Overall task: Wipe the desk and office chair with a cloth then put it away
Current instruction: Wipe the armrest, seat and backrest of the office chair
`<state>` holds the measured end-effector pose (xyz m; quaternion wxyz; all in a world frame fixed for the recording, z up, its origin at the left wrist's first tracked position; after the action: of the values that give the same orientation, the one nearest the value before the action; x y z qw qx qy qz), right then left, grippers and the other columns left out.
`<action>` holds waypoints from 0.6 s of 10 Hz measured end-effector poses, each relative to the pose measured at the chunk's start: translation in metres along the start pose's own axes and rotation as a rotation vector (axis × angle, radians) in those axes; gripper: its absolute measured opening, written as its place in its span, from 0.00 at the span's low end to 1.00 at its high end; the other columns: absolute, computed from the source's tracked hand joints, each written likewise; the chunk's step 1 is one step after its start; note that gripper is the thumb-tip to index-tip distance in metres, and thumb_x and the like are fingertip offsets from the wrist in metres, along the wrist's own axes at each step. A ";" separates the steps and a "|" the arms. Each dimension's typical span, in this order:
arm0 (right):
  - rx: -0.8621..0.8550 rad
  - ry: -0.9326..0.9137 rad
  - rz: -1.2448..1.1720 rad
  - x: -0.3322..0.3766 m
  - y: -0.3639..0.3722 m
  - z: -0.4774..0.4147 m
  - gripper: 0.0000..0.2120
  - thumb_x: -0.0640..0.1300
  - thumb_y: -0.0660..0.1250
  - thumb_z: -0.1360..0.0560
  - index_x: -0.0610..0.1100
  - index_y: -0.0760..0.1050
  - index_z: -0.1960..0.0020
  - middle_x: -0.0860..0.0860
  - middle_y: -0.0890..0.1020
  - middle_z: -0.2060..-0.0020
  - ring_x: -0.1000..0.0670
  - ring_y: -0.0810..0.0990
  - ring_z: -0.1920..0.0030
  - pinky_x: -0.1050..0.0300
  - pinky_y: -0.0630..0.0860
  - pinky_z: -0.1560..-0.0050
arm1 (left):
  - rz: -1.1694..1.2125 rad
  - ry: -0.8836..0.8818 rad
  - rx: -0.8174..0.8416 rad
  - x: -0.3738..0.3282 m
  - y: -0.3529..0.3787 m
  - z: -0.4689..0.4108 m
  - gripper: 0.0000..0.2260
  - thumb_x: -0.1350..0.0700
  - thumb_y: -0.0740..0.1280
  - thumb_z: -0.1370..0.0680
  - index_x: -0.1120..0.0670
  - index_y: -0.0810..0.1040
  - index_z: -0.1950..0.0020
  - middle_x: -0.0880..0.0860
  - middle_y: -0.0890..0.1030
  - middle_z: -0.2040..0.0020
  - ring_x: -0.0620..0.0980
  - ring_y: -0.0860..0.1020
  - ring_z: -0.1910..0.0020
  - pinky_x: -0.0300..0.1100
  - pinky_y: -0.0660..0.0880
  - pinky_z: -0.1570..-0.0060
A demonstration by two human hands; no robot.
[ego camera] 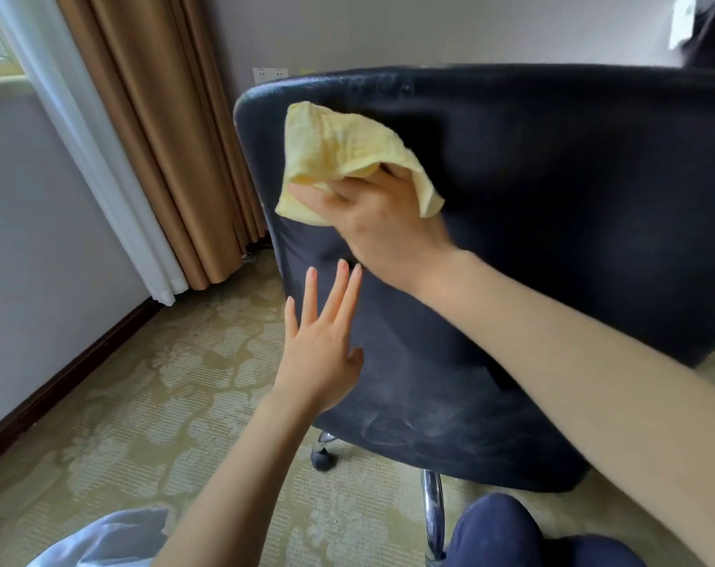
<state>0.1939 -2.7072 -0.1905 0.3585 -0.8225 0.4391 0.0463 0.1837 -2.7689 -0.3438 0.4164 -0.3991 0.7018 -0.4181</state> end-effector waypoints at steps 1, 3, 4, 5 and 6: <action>0.103 0.118 -0.016 0.009 0.019 -0.015 0.18 0.39 0.56 0.24 0.44 0.82 0.43 0.48 0.84 0.48 0.47 0.82 0.47 0.58 0.74 0.45 | -0.045 -0.008 0.039 0.010 0.004 0.006 0.45 0.52 0.63 0.22 0.40 0.22 0.33 0.39 0.28 0.28 0.52 0.25 0.29 0.59 0.40 0.28; 0.637 0.276 -0.346 0.007 0.100 0.055 0.17 0.50 0.54 0.18 0.43 0.74 0.37 0.48 0.77 0.40 0.49 0.72 0.39 0.66 0.59 0.59 | 0.039 -0.234 0.067 0.054 -0.003 0.010 0.42 0.54 0.63 0.22 0.45 0.30 0.26 0.43 0.32 0.25 0.51 0.28 0.27 0.59 0.39 0.28; 0.502 0.238 -0.452 -0.001 0.094 0.101 0.14 0.54 0.59 0.20 0.53 0.73 0.38 0.60 0.77 0.44 0.64 0.73 0.44 0.76 0.66 0.54 | 0.440 -0.509 0.009 0.076 -0.014 0.001 0.39 0.57 0.63 0.22 0.47 0.39 0.23 0.46 0.41 0.22 0.52 0.35 0.24 0.60 0.44 0.27; 0.603 0.301 -0.459 -0.009 0.092 0.122 0.09 0.58 0.60 0.22 0.57 0.75 0.47 0.63 0.78 0.52 0.65 0.74 0.45 0.73 0.71 0.53 | 0.623 -0.556 -0.048 0.076 -0.024 -0.013 0.39 0.59 0.64 0.24 0.47 0.42 0.22 0.48 0.45 0.21 0.54 0.39 0.24 0.59 0.49 0.27; 0.710 0.239 -0.405 -0.016 0.080 0.156 0.11 0.60 0.60 0.23 0.59 0.75 0.43 0.73 0.75 0.50 0.71 0.71 0.41 0.74 0.70 0.49 | 0.868 -0.460 -0.104 0.063 -0.039 -0.035 0.39 0.62 0.63 0.34 0.46 0.54 0.25 0.53 0.64 0.27 0.59 0.60 0.27 0.56 0.64 0.32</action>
<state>0.1609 -2.6262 -0.3439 0.5681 -0.7172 0.2955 -0.2748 0.1382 -2.8306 -0.3127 0.6758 -0.1720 0.7131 -0.0716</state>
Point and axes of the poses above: each hand's wrist, its own z-axis away from the middle knuckle, its own y-axis out of the palm, x = y × z, the point moved 7 cm from there along -z, towards the middle knuckle
